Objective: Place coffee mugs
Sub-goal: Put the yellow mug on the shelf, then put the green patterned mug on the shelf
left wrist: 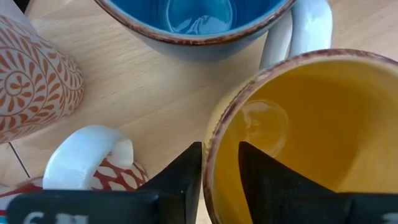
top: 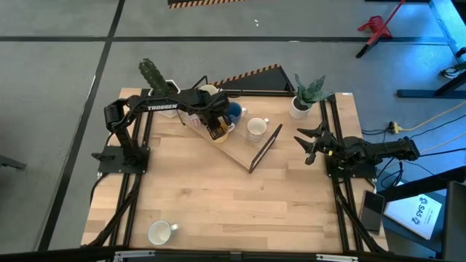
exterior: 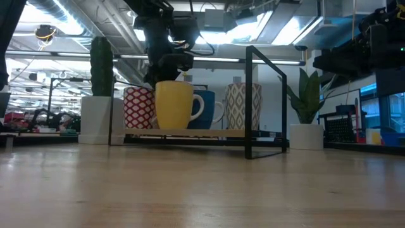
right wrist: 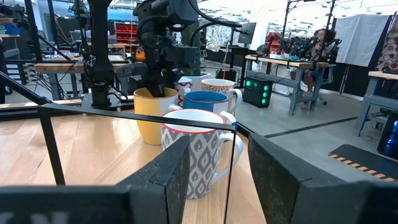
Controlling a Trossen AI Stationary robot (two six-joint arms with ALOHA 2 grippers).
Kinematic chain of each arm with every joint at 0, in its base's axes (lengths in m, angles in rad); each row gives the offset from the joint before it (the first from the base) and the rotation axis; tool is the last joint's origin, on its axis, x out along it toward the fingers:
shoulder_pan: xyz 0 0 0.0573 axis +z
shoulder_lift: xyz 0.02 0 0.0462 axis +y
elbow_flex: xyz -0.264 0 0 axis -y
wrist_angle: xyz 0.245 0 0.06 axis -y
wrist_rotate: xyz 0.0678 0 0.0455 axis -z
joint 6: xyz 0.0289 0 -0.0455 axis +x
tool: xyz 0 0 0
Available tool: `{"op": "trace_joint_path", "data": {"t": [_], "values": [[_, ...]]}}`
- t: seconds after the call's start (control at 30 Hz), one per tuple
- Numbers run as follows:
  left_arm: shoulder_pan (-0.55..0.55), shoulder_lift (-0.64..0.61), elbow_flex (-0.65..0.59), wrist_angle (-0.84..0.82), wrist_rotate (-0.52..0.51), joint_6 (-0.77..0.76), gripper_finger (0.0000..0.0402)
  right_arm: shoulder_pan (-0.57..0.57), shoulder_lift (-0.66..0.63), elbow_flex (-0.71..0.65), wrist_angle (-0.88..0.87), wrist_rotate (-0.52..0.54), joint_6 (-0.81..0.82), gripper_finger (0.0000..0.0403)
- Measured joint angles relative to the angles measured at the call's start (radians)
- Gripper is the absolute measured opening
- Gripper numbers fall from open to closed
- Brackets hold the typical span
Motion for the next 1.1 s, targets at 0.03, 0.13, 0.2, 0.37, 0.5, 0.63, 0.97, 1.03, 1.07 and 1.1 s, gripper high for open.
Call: {"op": "trace_joint_path", "data": {"t": [0.03, 0.13, 0.2, 0.37, 0.5, 0.63, 0.97, 1.03, 1.07, 1.1], "values": [[0.0, 0.0, 0.0, 0.0, 0.002, 0.0, 0.01, 0.0, 0.0, 0.0, 0.0, 0.0, 0.0, 0.015], [-0.002, 0.0, 0.0, 0.0, 0.004, 0.007, 0.0101, 0.0, 0.0, 0.0, 0.0, 0.0, 0.0, 0.015], [-0.002, 0.0, 0.0, 0.0, 0.005, 0.021, 0.0101, 0.0, 0.0, 0.0, 0.0, 0.0, 0.0, 0.015], [-0.002, 0.0, 0.044, -0.01, 0.003, 0.037, 0.0102, 0.0, 0.0, 0.0, 0.0, 0.0, -0.001, 0.015], [-0.002, 0.0, 0.11, -0.012, -0.013, 0.059, 0.0102, 0.0, 0.0, 0.0, 0.0, 0.0, -0.001, 0.015], [-0.002, -0.001, 0.188, -0.077, -0.024, 0.075, 0.0102, 0.0, 0.0, 0.0, 0.0, 0.0, -0.001, 0.015], [-0.169, -0.02, 0.527, -0.585, 0.157, -0.013, 0.0102, 0.0, 0.0, 0.0, 0.0, 0.0, -0.001, 0.015], [-0.277, -0.032, 0.58, -0.65, 0.172, -0.086, 0.0102, 0.0, 0.0, 0.0, 0.0, 0.0, -0.001, 0.015], [-0.34, -0.039, 0.593, -0.645, 0.174, -0.144, 0.0102, 0.0, 0.0, 0.0, 0.0, 0.0, -0.001, 0.015], [-0.406, -0.049, 0.594, -0.637, 0.168, -0.211, 0.0102, 0.0, 0.0, 0.0, 0.0, 0.0, -0.001, 0.015]]}}
